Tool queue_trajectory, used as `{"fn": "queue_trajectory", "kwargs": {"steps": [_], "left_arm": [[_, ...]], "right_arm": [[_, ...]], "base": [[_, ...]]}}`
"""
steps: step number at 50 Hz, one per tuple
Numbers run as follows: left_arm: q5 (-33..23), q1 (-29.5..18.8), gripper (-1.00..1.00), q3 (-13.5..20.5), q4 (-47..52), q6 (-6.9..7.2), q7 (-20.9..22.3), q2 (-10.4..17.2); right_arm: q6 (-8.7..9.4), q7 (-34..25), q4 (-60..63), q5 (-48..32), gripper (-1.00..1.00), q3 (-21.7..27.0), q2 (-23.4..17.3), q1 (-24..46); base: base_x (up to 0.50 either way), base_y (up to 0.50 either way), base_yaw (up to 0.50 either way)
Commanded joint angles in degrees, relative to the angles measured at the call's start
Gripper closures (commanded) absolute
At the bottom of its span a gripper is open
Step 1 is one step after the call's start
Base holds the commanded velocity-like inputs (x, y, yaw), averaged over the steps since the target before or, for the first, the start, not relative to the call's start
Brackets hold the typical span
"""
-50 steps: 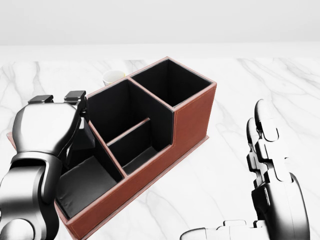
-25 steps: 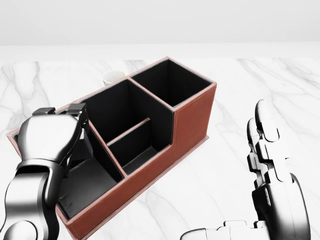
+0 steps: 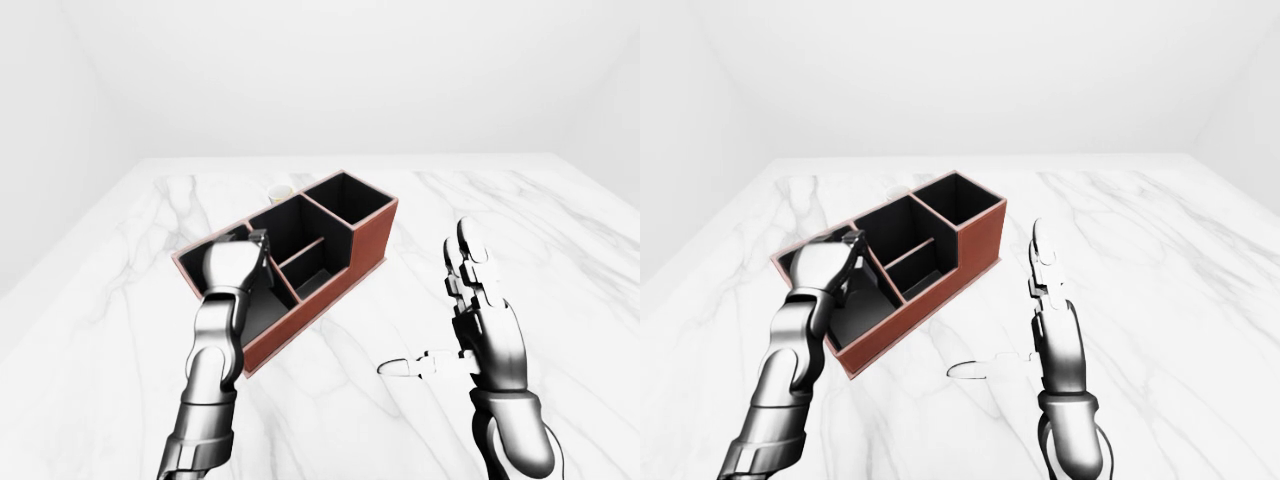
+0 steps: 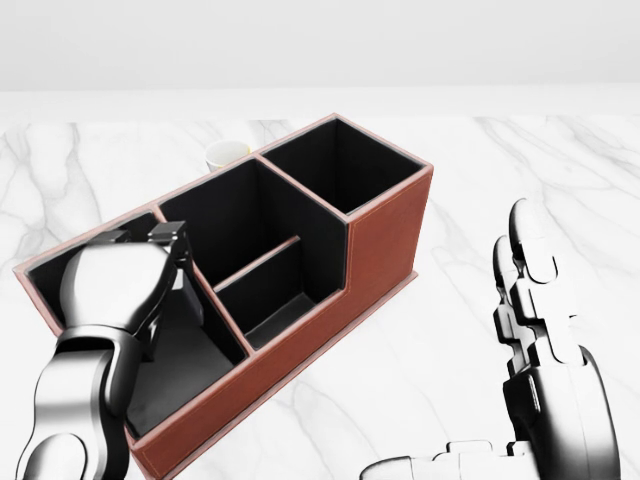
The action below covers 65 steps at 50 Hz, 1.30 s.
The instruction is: Pick up the book and place it in the left compartment of the caddy.
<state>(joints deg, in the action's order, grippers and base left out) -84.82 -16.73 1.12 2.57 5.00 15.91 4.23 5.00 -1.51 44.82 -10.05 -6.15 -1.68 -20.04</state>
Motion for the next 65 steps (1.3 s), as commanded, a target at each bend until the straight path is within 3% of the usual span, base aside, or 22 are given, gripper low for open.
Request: {"fn": "queue_trajectory", "kwargs": {"steps": [1, 12, 32, 65], "left_arm": [[4.5, -1.0, 1.00, -0.3, -4.3, 0.00, -5.7, 1.0], [4.5, -1.2, 1.00, -0.5, -6.5, 0.00, -6.1, 1.7], [7.3, -3.5, 1.00, -0.9, -16.5, 0.00, -11.8, 2.8], [3.2, -5.3, 1.00, 0.4, -18.3, 0.00, -10.5, 5.6]], "right_arm": [[0.00, 0.0, 0.1, 0.0, -1.00, 0.0, 0.0, 0.0], [0.00, 0.0, -0.3, 0.0, -1.00, 0.1, 0.0, 0.2], [0.00, 0.0, -0.6, 0.1, -1.00, 0.1, 0.1, 0.4], [0.00, 0.0, -0.5, 0.0, -1.00, 0.0, 0.1, 0.5]], "base": [[0.00, 0.00, 0.00], [0.00, 0.00, 0.00], [0.00, 0.00, 0.00], [0.00, 0.00, 0.00]]}}
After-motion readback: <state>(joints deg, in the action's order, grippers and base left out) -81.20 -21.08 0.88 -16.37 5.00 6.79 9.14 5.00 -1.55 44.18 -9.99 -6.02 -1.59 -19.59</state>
